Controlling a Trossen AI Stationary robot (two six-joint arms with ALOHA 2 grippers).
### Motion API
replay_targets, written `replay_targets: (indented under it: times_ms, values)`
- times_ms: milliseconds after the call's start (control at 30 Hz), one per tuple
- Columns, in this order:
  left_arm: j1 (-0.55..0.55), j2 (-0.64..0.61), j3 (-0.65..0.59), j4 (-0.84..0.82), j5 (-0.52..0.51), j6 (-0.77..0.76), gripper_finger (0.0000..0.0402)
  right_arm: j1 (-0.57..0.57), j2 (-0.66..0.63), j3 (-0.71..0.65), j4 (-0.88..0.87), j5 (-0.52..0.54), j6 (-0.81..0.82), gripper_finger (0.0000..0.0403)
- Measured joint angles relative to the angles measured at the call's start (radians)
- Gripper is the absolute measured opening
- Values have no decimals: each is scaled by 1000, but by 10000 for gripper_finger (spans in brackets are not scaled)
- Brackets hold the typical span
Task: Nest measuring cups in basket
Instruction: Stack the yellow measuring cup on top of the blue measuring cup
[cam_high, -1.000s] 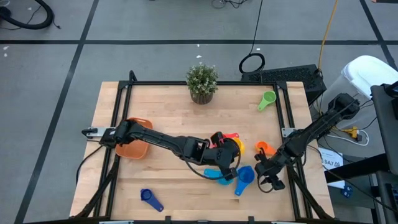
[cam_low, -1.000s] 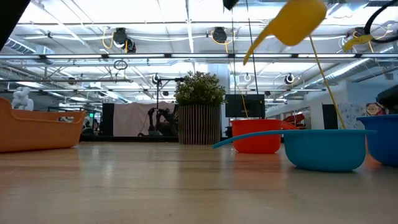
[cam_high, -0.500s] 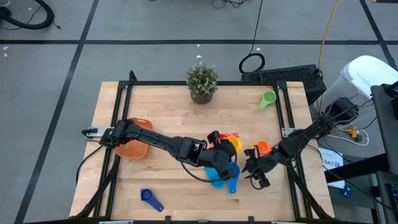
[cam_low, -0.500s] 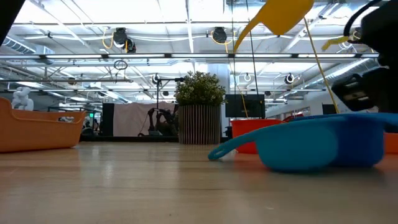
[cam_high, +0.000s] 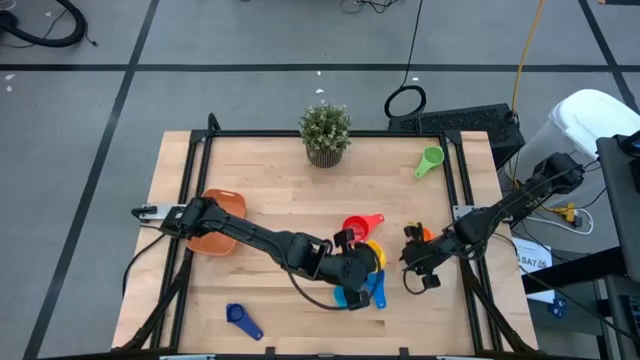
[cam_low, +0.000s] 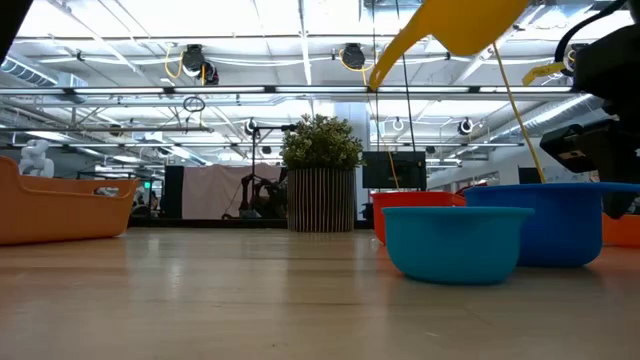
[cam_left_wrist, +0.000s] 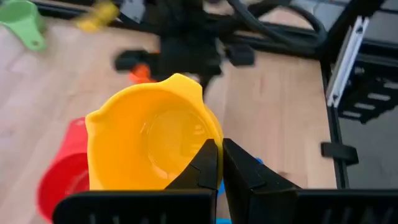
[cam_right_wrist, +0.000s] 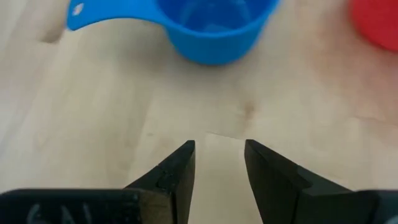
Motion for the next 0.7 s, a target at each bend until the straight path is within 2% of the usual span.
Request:
replay_targets:
  times_ms: [200,333,533,700]
  values:
    - [-13,76,0,5,91,-17,7,-24,-153,1,-88,18,16,132]
    - [-10,131,-1,25,100,-67,7,-31,-231,1,-83,52,18,132]
    - [5,185,-1,42,103,-124,9,-30,-278,1,-91,67,19,132]
    - [21,188,-1,29,132,-126,45,-30,-278,1,-106,66,30,132]
